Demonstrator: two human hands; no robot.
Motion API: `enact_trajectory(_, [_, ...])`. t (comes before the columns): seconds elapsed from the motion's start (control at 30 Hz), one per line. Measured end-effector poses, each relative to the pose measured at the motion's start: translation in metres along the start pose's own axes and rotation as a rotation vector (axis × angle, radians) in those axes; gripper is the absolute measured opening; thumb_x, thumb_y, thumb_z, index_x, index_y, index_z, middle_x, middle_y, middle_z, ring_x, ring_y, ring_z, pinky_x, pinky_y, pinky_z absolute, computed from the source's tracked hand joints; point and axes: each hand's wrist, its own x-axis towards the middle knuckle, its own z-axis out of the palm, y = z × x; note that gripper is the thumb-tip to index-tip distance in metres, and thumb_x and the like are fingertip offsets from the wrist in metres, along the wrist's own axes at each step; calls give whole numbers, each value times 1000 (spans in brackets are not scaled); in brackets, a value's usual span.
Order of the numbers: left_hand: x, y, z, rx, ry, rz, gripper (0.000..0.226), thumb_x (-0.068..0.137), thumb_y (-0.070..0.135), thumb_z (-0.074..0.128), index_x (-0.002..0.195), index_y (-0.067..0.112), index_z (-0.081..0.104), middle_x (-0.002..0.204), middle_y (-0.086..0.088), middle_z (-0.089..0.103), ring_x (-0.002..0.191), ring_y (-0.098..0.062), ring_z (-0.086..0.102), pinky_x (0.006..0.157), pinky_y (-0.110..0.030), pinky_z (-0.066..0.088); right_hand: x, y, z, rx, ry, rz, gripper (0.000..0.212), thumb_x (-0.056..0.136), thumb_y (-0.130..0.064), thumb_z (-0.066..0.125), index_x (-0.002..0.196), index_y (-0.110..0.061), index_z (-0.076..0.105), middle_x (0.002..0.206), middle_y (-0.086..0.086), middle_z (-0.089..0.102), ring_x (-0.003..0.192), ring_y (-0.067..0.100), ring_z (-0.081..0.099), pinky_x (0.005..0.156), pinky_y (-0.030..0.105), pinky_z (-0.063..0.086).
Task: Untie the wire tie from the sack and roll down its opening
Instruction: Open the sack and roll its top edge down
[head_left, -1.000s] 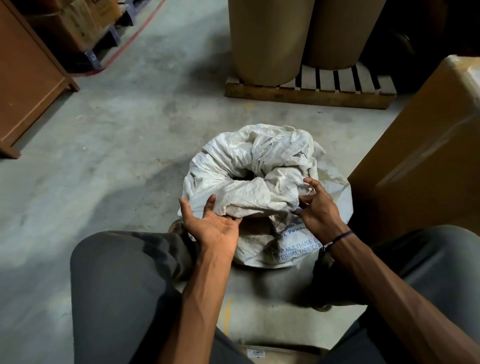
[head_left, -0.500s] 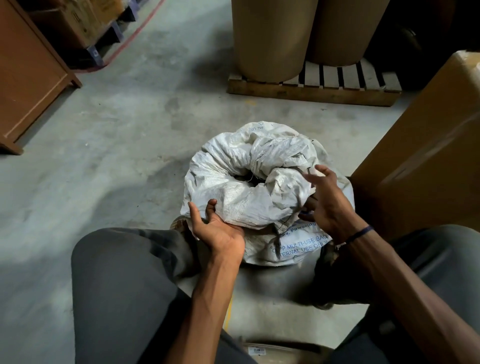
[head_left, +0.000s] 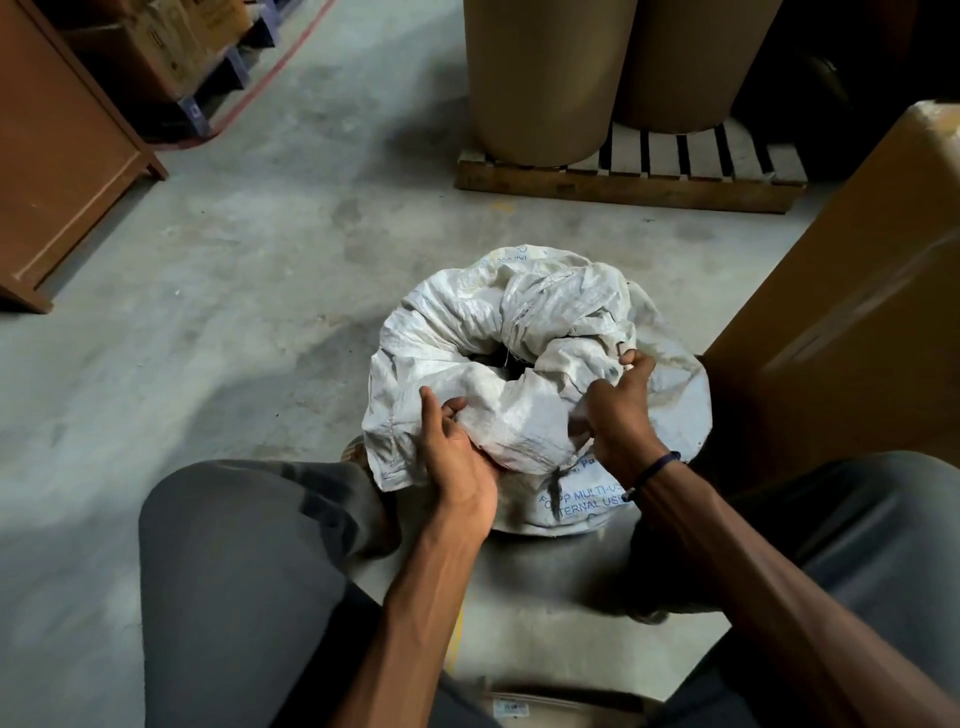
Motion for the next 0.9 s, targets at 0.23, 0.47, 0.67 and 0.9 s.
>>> enact_trajectory(0.23, [-17, 59, -16, 218, 67, -468, 95, 80, 85, 51, 156, 30, 38, 164, -22, 30, 144, -62, 28, 106, -81, 23, 3, 3, -5, 71, -16, 37, 67, 82, 18, 17, 132, -26, 24, 80, 11, 42, 34, 16, 45, 39, 28, 40])
enact_trajectory(0.47, [-21, 71, -15, -178, 116, -432, 92, 90, 71, 46, 158, 11, 33, 166, -30, 23, 149, -60, 22, 114, -82, 5, 9, 13, 0, 137, -34, 31, 50, 93, 6, 20, 133, -24, 27, 77, 5, 44, 57, 15, 40, 52, 31, 34])
enact_trajectory(0.67, [-10, 53, 15, -334, 107, -233, 55, 97, 63, 42, 103, 16, 71, 120, -19, 66, 123, -40, 57, 117, -65, 27, 3, 15, 5, 381, -37, -48, 37, 83, 12, 26, 95, -22, 34, 63, -8, 41, 40, 4, 38, 41, 19, 32])
enact_trajectory(0.9, [0, 13, 3, -333, 56, -65, 67, 93, 72, 45, 137, 26, 66, 137, -7, 68, 135, -28, 56, 118, -48, 38, -3, -1, -9, 55, -97, -13, 42, 98, -22, 57, 128, -27, 29, 104, 8, 52, 55, 23, 49, 48, 28, 43])
